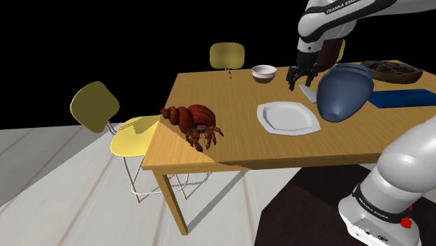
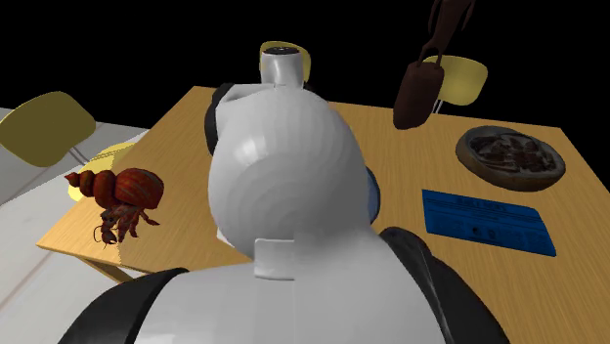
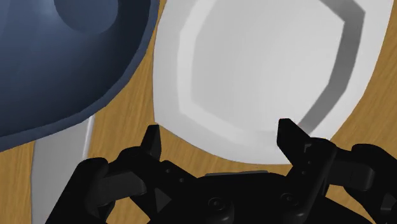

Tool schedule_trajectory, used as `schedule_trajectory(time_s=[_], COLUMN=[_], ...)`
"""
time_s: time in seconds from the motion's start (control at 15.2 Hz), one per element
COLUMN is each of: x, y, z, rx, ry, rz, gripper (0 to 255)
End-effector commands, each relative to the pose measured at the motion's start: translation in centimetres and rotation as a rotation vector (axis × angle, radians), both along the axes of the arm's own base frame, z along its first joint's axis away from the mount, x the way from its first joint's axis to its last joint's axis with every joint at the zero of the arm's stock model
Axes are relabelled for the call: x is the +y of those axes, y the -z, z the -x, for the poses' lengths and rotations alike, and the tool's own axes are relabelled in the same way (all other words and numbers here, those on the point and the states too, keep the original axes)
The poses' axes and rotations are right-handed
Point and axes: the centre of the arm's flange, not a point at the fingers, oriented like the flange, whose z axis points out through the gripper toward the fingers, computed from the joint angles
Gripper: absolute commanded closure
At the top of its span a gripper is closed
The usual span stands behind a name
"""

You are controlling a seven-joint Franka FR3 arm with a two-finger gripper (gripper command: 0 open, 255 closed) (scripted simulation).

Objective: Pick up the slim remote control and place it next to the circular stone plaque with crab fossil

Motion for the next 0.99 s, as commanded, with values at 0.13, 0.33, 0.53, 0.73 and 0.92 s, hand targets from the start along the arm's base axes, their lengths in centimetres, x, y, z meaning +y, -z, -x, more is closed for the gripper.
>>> schedule_trajectory(time_s=[0.13,0.33,0.53,0.73,0.92], x=[-4.6,-8.2,-11.7,-15.4,-19.0], y=[2.0,3.4,4.8,6.1,7.5], z=[-1.4,-2.2,-2.7,-3.0,-3.2], rx=[-0.003,-0.005,-0.008,-0.010,-0.012], ry=[0.074,0.128,0.183,0.238,0.292], rz=[0.010,0.017,0.023,0.030,0.036], gripper=[0,0,0,0,0])
